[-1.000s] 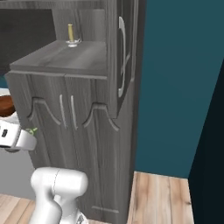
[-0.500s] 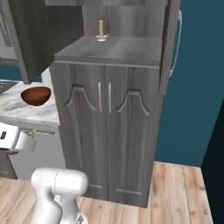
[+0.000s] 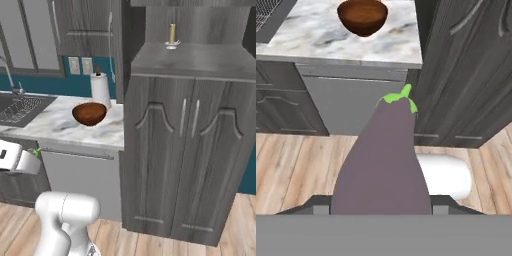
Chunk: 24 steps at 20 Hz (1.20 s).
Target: Pick the eggplant from the cabinet and place it in the bowl. Then pick the bowl and place it in the sink. Then turn on the sink facuet.
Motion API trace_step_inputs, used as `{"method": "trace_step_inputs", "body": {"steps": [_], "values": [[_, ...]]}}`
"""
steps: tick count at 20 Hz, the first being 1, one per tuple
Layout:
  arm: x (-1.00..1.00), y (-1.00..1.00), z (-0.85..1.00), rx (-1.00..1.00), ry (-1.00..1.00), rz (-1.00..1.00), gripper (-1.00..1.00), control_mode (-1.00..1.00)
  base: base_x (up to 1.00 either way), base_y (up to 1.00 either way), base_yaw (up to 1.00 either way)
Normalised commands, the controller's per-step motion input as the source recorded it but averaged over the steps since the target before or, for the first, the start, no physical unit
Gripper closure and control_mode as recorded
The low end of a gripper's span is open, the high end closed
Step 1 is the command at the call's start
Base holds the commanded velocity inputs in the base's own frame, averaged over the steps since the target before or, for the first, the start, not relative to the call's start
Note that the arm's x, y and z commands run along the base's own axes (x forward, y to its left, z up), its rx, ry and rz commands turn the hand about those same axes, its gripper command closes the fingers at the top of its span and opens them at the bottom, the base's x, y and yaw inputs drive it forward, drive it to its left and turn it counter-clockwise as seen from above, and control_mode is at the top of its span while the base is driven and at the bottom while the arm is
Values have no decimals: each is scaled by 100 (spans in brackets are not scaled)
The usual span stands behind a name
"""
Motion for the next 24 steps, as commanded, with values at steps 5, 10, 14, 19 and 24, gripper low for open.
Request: {"method": "trace_step_inputs", "body": {"steps": [5, 10, 14, 19, 24], "values": [[0, 0, 0, 0, 0, 0, 100, 100, 29, 63, 0], [0, 0, 0, 0, 0, 0, 100, 100, 49, 31, 0], [0, 0, 0, 0, 0, 0, 100, 100, 66, 25, -1], [0, 0, 0, 0, 0, 0, 100, 100, 70, 42, 0], [0, 0, 0, 0, 0, 0, 100, 100, 64, 41, 0]]}}
